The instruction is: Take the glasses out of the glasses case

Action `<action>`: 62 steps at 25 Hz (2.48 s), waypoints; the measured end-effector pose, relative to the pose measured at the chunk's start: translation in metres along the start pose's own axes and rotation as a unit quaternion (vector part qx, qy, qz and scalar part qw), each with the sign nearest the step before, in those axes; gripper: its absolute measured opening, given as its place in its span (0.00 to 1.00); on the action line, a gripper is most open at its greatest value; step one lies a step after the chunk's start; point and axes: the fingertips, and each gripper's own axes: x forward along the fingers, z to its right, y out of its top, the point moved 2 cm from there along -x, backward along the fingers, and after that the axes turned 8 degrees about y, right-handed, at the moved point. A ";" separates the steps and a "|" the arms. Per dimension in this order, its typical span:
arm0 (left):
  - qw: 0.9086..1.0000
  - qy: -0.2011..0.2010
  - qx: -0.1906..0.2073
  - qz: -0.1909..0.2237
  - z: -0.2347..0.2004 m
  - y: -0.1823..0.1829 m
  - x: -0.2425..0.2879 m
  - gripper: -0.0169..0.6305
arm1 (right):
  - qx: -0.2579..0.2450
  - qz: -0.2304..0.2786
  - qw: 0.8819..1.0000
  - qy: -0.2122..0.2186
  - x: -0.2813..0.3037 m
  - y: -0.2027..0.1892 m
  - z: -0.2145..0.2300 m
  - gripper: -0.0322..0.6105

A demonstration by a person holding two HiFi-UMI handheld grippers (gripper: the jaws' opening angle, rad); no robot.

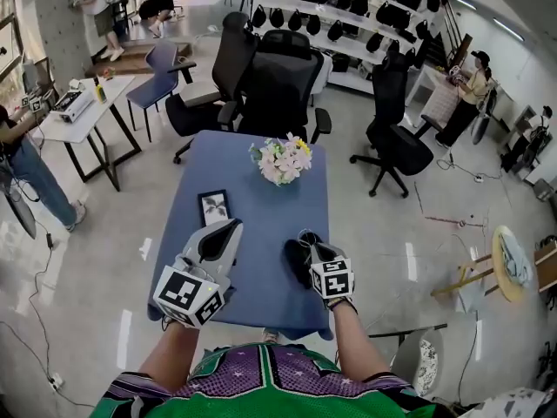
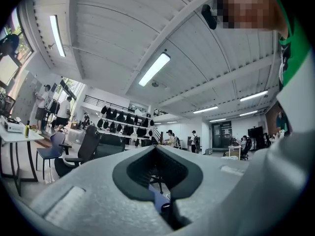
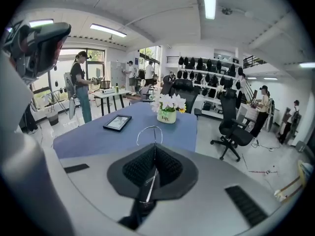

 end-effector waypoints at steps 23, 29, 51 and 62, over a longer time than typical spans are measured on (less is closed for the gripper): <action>1.000 0.010 0.013 0.005 -0.048 0.023 -0.101 0.05 | 0.058 0.166 0.983 -0.051 -0.101 0.078 -0.070 0.06; 1.000 0.002 0.012 0.007 -0.054 0.026 -0.115 0.05 | 0.055 0.198 0.977 -0.054 -0.126 0.088 -0.098 0.06; 0.999 -0.002 0.023 0.032 -0.052 0.049 -0.127 0.05 | 0.035 0.304 0.950 -0.064 -0.199 0.136 -0.129 0.06; 0.999 0.003 0.020 0.037 -0.061 0.044 -0.125 0.05 | 0.007 0.343 0.938 -0.057 -0.207 0.155 -0.142 0.06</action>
